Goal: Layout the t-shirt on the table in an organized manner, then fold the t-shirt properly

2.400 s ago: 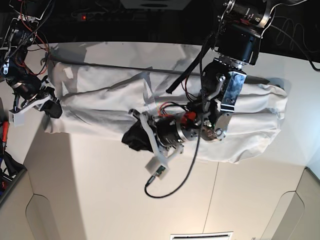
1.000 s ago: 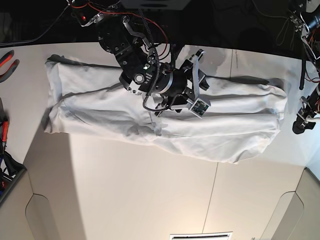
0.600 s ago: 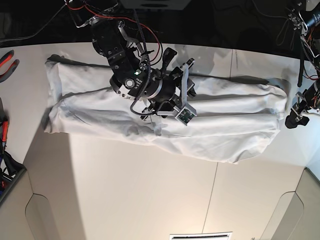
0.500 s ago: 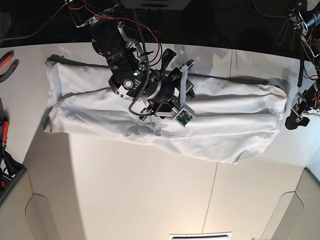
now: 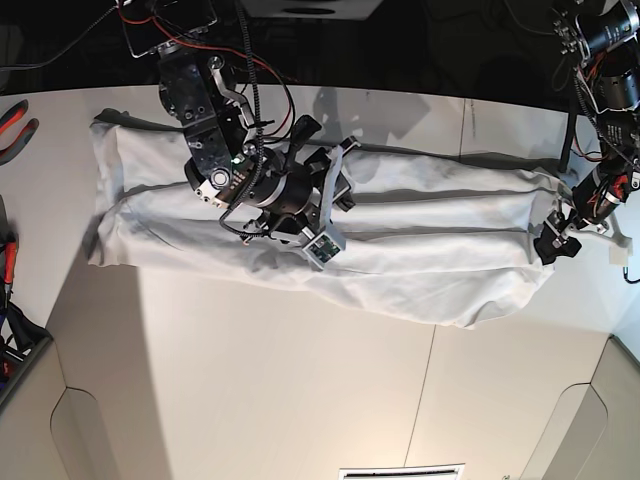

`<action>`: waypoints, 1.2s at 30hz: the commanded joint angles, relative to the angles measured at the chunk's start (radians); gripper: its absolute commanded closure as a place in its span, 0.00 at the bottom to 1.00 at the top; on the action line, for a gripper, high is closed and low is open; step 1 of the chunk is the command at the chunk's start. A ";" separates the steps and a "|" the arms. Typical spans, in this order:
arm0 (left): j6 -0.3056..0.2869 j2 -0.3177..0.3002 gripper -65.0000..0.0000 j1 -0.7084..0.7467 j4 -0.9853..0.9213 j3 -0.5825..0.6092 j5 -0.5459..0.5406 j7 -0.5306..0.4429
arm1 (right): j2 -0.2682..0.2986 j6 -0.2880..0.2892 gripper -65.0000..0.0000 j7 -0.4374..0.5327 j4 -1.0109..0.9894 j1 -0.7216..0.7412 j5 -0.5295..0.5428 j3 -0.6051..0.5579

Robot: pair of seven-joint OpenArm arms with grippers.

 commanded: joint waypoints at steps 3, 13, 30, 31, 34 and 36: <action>-0.007 -0.012 0.36 -0.013 0.010 -0.001 -0.021 0.006 | -0.005 0.000 0.64 0.022 0.014 0.011 0.012 0.000; -0.026 -0.009 0.36 -0.013 0.010 -0.001 -0.137 0.092 | -0.005 0.000 0.64 0.022 0.014 0.011 0.012 0.000; -0.106 -0.010 1.00 -0.013 0.014 -0.004 -0.549 0.264 | -0.005 -0.023 0.65 0.018 0.014 0.010 0.011 0.000; -0.106 -0.009 1.00 -0.013 0.014 -0.004 -0.576 0.293 | -0.005 -0.032 0.66 0.018 0.014 0.011 0.011 0.000; -0.106 -0.009 1.00 -0.013 0.014 -0.004 -0.659 0.399 | -0.006 -0.049 0.75 0.018 0.014 0.011 0.011 0.000; -0.106 -0.009 1.00 -0.013 0.015 -0.004 -0.659 0.462 | -0.006 -0.049 0.78 0.018 0.014 0.011 0.011 0.000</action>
